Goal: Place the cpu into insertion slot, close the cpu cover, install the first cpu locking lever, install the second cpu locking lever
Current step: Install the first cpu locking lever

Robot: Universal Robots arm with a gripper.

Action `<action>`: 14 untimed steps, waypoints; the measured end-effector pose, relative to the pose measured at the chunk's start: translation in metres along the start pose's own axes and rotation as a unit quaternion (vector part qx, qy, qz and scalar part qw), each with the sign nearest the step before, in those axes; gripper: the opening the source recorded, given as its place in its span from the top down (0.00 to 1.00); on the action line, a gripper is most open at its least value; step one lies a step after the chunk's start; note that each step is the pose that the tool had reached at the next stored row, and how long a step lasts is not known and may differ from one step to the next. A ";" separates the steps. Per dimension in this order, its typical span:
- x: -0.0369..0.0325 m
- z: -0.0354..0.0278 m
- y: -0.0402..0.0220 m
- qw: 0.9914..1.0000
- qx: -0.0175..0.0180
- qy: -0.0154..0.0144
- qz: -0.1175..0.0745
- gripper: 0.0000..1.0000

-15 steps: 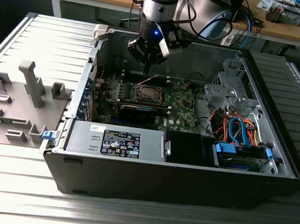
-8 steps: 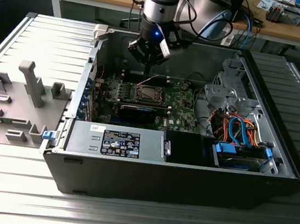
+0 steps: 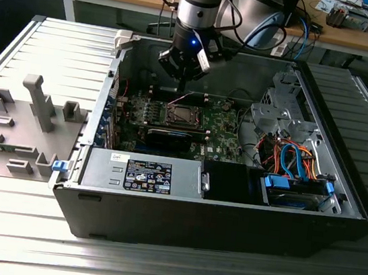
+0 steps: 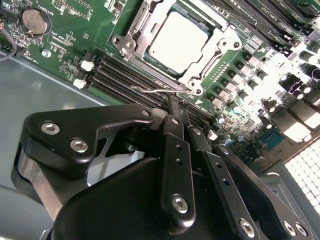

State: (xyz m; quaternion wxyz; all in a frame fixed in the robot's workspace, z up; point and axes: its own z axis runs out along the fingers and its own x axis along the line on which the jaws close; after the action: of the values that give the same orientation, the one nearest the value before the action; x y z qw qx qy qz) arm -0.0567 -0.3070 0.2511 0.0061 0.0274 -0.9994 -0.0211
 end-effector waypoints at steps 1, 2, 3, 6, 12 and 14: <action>-0.0003 0.0002 0.0000 1.000 0.000 0.000 0.000 0.89; -0.0006 0.0004 0.0000 1.000 0.000 0.000 0.000 0.89; -0.0009 0.0005 -0.0001 1.000 0.000 0.000 0.000 0.89; -0.0019 0.0012 -0.0001 1.000 0.000 0.000 0.000 0.89; -0.0037 0.0024 -0.0003 1.000 0.000 0.000 0.000 0.89; -0.0041 0.0028 -0.0003 1.000 0.000 0.000 0.000 0.89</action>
State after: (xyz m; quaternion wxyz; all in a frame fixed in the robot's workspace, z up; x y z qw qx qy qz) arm -0.0527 -0.3070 0.2482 0.0061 0.0274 -0.9994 -0.0211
